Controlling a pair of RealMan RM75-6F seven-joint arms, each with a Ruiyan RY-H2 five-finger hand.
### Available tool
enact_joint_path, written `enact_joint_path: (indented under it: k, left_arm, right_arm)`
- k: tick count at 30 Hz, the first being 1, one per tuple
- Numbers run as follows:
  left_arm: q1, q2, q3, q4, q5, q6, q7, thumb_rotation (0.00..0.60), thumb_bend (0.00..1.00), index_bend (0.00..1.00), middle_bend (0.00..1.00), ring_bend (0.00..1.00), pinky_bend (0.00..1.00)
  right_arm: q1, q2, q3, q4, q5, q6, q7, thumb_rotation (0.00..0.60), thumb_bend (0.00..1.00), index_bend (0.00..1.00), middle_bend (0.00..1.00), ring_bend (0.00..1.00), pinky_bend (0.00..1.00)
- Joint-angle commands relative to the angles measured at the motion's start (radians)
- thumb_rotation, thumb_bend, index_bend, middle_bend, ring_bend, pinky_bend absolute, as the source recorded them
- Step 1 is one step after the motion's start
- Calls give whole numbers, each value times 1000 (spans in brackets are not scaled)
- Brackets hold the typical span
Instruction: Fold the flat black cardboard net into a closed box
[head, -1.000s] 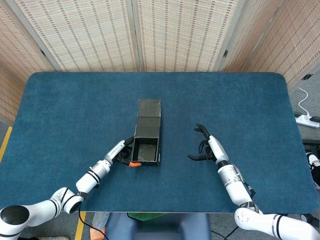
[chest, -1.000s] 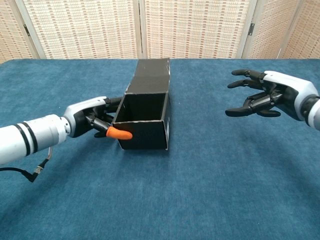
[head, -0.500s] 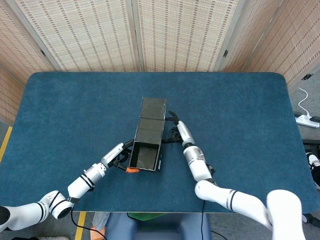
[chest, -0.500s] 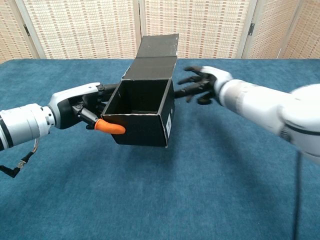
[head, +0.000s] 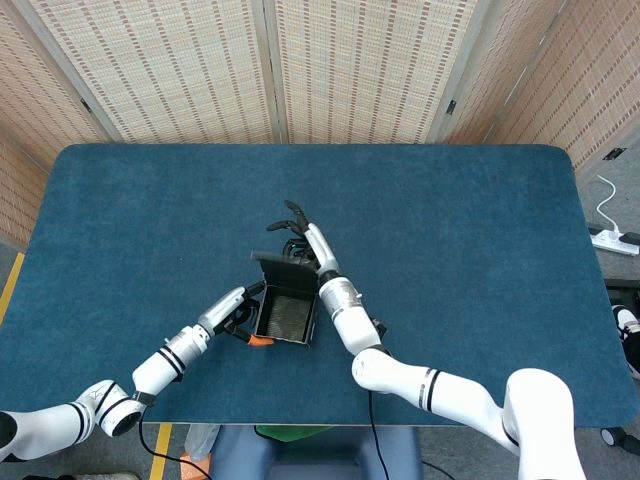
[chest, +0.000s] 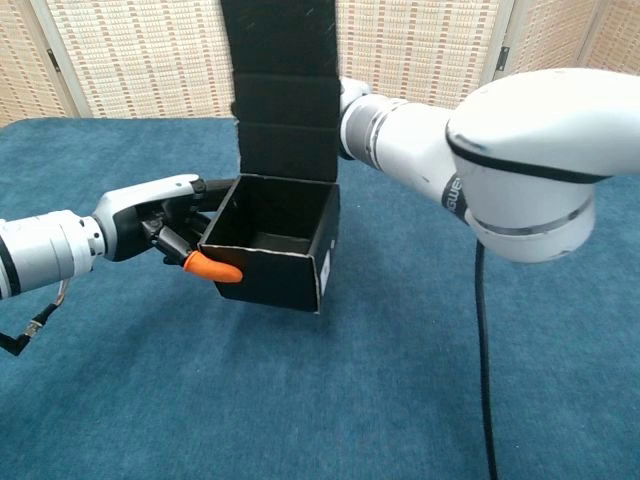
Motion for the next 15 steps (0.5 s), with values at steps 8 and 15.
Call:
enact_joint_path:
  k: [8,15]
  left_arm:
    - [20,-34,-42,63,-145,-105,165,600,198,535,594,717,935]
    - [30,-10,-61,13,-213,-159,272,600,199,348,449,718,936]
  right_arm:
    - [-5,153,-219,-248,-65,9,-229,600,0,66,345,702,1000]
    - [30,134,-292,-247,-70,134,-401,600,0,83,353,710,1000]
